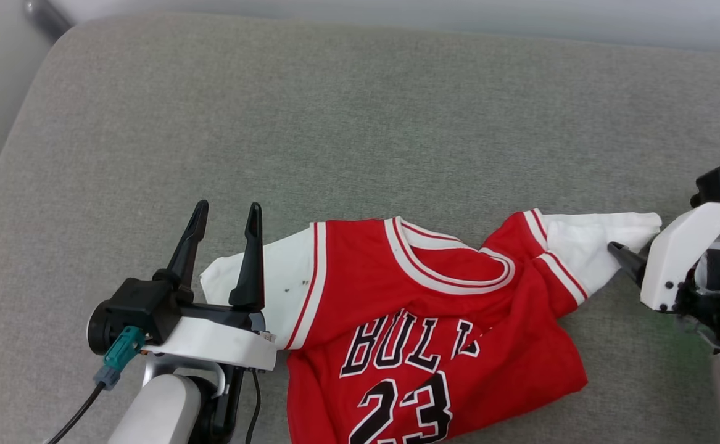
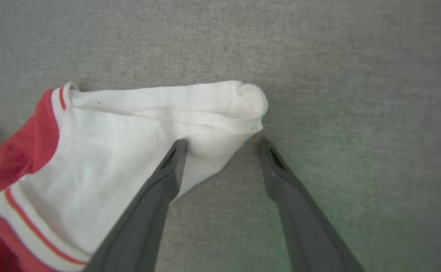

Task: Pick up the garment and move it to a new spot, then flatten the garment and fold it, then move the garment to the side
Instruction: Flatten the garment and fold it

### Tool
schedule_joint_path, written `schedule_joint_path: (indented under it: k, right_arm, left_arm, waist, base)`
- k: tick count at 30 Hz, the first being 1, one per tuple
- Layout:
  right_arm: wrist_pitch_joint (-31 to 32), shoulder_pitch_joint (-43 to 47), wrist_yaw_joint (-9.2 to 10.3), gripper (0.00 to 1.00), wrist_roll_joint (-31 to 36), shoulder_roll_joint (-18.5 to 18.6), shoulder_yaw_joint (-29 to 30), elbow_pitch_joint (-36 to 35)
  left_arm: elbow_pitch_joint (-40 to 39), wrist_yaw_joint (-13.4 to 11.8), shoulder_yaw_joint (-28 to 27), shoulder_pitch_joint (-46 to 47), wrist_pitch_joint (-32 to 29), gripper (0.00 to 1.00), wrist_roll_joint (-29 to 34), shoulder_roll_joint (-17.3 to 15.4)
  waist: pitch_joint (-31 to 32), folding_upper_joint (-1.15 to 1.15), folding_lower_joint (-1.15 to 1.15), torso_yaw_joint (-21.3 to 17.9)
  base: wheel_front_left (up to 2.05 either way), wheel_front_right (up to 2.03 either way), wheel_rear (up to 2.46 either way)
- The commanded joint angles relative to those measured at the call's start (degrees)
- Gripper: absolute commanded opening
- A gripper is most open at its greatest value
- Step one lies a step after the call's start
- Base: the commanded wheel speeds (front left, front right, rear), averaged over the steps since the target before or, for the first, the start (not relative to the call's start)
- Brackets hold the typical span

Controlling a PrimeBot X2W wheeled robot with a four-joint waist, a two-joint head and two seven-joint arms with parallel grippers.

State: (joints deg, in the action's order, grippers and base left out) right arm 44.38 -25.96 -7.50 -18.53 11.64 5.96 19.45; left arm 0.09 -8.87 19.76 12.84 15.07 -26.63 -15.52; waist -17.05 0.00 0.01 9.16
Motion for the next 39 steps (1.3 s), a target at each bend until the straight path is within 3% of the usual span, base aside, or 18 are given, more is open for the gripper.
schedule_joint_path:
  k: [1,4,6,7,12,17,23,30,33,38,39]
  right_arm:
    - [1.98,-0.13,0.01,1.0,-0.02,0.01,-0.35,1.7]
    - [5.01,0.55,0.01,0.97,-0.67,-0.57,-0.54,4.06]
    - [5.99,0.95,0.01,0.22,-1.86,-1.41,-0.78,4.71]
    - [6.28,0.97,0.0,0.0,-2.19,-1.58,-0.89,4.67]
    - [2.44,0.39,0.02,0.0,-2.73,0.62,-1.62,1.37]
    - [-0.86,3.3,0.02,0.0,-3.08,2.08,-1.79,-5.4]
    - [-1.51,8.53,0.02,0.0,-2.47,2.26,-0.09,-11.37]
    - [-0.5,12.9,0.02,0.0,-2.68,-0.08,0.88,-15.69]
    - [-0.48,13.31,0.02,0.0,-2.71,-1.0,0.97,-16.4]
    - [-1.43,12.72,0.02,0.0,-2.56,-1.97,0.93,-15.81]
    - [-1.48,12.64,0.02,0.0,-2.73,-2.16,0.98,-15.6]
  left_arm:
    - [0.39,0.53,-0.49,0.41,0.13,1.0,0.57,0.48]
    - [1.45,1.44,-1.31,-0.03,0.13,1.0,0.94,1.22]
    - [2.49,1.9,-2.14,-0.63,0.13,1.0,0.75,1.56]
    - [2.94,2.15,-2.63,-0.85,0.13,1.0,0.67,1.57]
    - [5.79,2.42,-4.87,-1.28,0.06,1.0,-0.08,0.57]
    - [9.63,5.24,-8.04,0.88,-6.78,1.0,-4.91,-4.09]
    - [14.1,11.29,-6.63,3.04,-24.24,1.0,-11.53,-10.41]
    - [19.89,13.55,-5.33,3.81,-43.82,1.0,-19.02,-15.63]
    - [21.03,14.06,-4.48,4.21,-47.69,1.0,-20.49,-16.06]
    - [23.9,15.71,0.71,4.5,-52.96,1.0,-22.72,-12.26]
    - [24.48,15.97,1.65,4.38,-54.05,0.73,-23.17,-11.47]
  waist:
    - [-0.84,0.0,-0.01,0.96]
    - [-0.92,0.0,-0.01,1.36]
    - [-0.52,0.0,-0.01,1.38]
    - [-0.31,0.0,-0.01,1.28]
    - [1.56,0.0,-0.01,0.55]
    - [5.31,0.0,-0.01,-1.91]
    - [7.53,0.0,-0.01,-4.7]
    - [6.09,0.0,-0.01,-8.54]
    - [4.52,0.0,-0.01,-9.8]
    - [2.38,0.0,-0.01,-11.25]
    - [2.36,0.0,-0.01,-11.31]
  base:
    - [0.0,0.0,0.0]
    - [0.0,0.0,0.0]
    - [0.0,0.0,0.0]
    - [0.0,0.0,0.0]
    - [0.0,0.0,0.0]
    - [0.0,0.0,0.0]
    - [0.0,0.0,0.0]
    - [0.0,0.0,0.0]
    - [0.0,0.0,0.0]
    - [0.0,0.0,0.0]
    - [0.0,0.0,0.0]
